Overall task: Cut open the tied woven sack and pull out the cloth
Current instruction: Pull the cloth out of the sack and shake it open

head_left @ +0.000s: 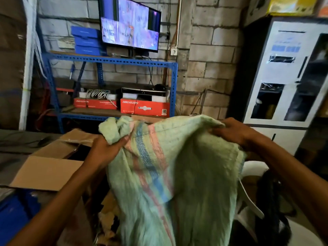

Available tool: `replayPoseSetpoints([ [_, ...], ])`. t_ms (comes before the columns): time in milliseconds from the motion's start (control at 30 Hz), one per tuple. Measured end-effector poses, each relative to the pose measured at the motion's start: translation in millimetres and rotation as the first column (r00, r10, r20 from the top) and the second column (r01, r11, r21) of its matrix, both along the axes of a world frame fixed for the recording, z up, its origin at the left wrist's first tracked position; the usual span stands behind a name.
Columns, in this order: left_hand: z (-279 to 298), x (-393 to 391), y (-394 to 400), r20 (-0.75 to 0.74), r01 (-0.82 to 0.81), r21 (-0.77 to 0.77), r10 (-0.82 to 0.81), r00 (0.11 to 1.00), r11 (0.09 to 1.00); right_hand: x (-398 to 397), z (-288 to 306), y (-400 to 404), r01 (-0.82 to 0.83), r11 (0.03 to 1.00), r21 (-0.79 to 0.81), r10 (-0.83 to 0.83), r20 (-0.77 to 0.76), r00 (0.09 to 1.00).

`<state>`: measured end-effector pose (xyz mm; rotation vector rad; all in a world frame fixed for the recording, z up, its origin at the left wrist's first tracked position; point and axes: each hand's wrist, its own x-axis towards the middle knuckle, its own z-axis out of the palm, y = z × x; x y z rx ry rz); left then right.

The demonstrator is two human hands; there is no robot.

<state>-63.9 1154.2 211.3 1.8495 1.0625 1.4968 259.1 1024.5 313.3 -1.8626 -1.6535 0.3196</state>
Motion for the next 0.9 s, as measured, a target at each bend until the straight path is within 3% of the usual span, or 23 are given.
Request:
replayPoseSetpoints([
  [67,6.5,10.8,-14.3,-0.007,0.044,-0.012,-0.044,0.999,0.999,-9.7,7.7,2.6,-0.007,1.000,-0.009,0.006,-0.113,0.994],
  [133,14.2,24.4,-38.4,0.064,0.037,-0.009,-0.037,0.997,0.999,-25.2,12.6,10.4,0.030,0.997,0.076,0.001,-0.382,0.924],
  [200,17.6,44.6,-65.6,0.277,0.268,-0.104,-0.231,0.933,0.958,-45.9,12.8,19.5,0.016,0.997,0.071,0.026,-0.559,0.829],
  [233,12.3,58.6,-74.5,0.282,0.410,-0.148,-0.359,0.890,0.900,-55.7,9.0,24.1,-0.021,0.999,0.049,0.046,-0.607,0.793],
  [267,5.9,73.3,-85.1,0.170,0.453,-0.164,-0.427,0.888,0.876,-68.1,5.0,27.7,-0.071,0.997,0.027,0.073,-0.622,0.780],
  [300,-2.7,86.3,-91.2,0.077,0.431,-0.156,-0.424,0.903,0.889,-76.9,-0.4,30.2,-0.119,0.993,0.016,0.102,-0.632,0.768],
  [333,-9.5,95.5,-90.9,0.054,0.326,-0.113,-0.321,0.945,0.939,-82.6,-5.4,31.8,-0.172,0.985,0.016,0.141,-0.645,0.751],
  [400,-9.5,95.7,-81.7,0.207,0.101,-0.061,-0.086,0.974,0.993,-83.8,-11.1,33.2,-0.253,0.966,0.053,0.226,-0.646,0.729],
  [467,-5.1,86.4,-69.2,0.401,0.038,-0.158,0.029,0.915,0.987,-66.5,-18.7,25.8,-0.372,0.928,0.011,0.331,-0.478,0.814],
  [533,4.2,79.1,-63.7,0.629,0.261,-0.334,0.007,0.778,0.906,-51.9,-39.5,19.2,-0.401,0.913,-0.078,0.360,-0.309,0.880],
  [567,8.4,78.9,-61.6,0.702,0.437,-0.402,-0.035,0.711,0.804,-52.5,-53.2,17.6,-0.434,0.897,-0.081,0.389,-0.320,0.864],
  [633,14.4,80.7,-59.2,0.701,0.617,-0.536,-0.104,0.705,0.576,-58.4,-81.7,22.5,-0.495,0.868,0.050,0.466,-0.430,0.774],
  [667,11.4,82.8,-56.3,0.669,0.607,-0.583,-0.104,0.736,0.540,-62.3,-93.2,27.4,-0.471,0.871,0.140,0.473,-0.497,0.727],
  [733,6.0,83.2,-48.9,0.561,0.456,-0.611,-0.054,0.826,0.647,-67.0,-104.8,35.9,-0.371,0.889,0.268,0.457,-0.575,0.678],
  [800,-5.9,74.7,-39.1,0.431,0.236,-0.610,0.067,0.900,0.756,-62.5,-108.3,44.4,-0.306,0.892,0.333,0.441,-0.488,0.754],
  [900,0.8,66.1,-51.0,0.286,-0.023,-0.565,0.222,0.932,0.825,-48.7,-106.3,61.8,-0.242,0.905,0.350,0.370,-0.367,0.853],
])
